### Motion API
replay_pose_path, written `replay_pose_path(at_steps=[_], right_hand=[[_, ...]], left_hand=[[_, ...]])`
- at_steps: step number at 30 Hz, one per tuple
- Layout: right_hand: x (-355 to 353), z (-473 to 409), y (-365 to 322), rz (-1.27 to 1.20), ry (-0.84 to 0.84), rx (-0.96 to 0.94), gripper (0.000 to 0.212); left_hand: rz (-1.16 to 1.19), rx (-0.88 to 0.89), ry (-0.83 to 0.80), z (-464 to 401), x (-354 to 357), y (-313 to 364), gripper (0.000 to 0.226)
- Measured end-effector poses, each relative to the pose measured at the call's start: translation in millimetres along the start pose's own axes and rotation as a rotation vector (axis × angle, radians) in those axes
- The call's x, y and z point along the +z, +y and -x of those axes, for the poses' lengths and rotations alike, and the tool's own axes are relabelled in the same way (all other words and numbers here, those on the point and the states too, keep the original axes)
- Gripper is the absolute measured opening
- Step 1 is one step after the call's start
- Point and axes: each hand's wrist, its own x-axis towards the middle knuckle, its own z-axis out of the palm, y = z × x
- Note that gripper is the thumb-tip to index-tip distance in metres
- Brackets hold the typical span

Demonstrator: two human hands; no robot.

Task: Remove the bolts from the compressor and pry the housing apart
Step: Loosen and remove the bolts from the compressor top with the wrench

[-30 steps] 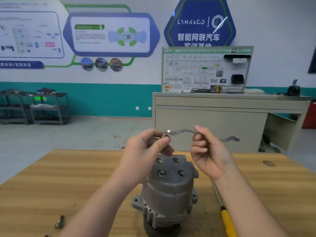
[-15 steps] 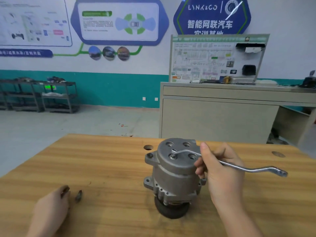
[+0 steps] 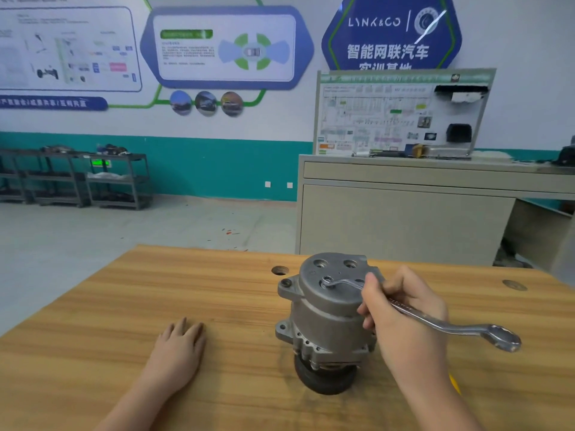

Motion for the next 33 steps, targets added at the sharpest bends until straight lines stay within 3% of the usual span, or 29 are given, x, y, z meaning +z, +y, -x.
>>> replay_pose_path(at_steps=[6,8,9,11,13,14,16,18,20,22,25,27,30,33], right_hand=[[4,10,-1,0.059,0.038,-0.006,0.035],[6,16,1,0.046,0.063,0.015,0.032],[7,18,1,0.036,0.079,0.022,0.034],[9,19,1,0.024,0.104,0.034,0.04],[11,17,-2,-0.043,0.105,0.083,0.043],[13,15,-3,-0.061,0.109,0.094,0.044],[16,14,-5,-0.028,0.152,0.042,0.043],[18,14,-5,-0.007,0.212,0.021,0.041],[16,12,-3,-0.034,0.247,0.065,0.037],[10,6,1,-0.207,0.309,0.223,0.031],[0,-13,6,-0.57,0.401,0.471,0.02],[-4,-23,9,-0.657,0.423,0.528,0.023],[-7,-33,15,-0.482,0.374,0.542,0.023],[-10,-51,14,-0.291,0.271,0.604,0.023]], left_hand=[[-0.075,-0.063,-0.03,-26,-2,13,0.049],[-0.048,-0.091,0.037,-16,-11,29,0.053],[0.057,-0.053,0.132,-8,-17,43,0.054],[0.511,0.146,0.314,14,-39,80,0.048],[1.013,0.334,0.24,37,-68,126,0.035],[1.155,0.376,0.152,46,-78,146,0.03],[1.34,0.355,0.065,58,-87,176,0.026],[1.472,0.237,0.116,64,-88,191,0.026],[1.513,0.145,0.168,70,-84,194,0.028],[1.488,0.12,0.236,79,-75,194,0.029],[1.348,0.216,0.353,99,-62,198,0.032],[1.314,0.305,0.326,106,-58,202,0.037],[1.3,0.371,0.259,104,-57,205,0.04],[1.262,0.388,0.333,101,-57,205,0.045]])
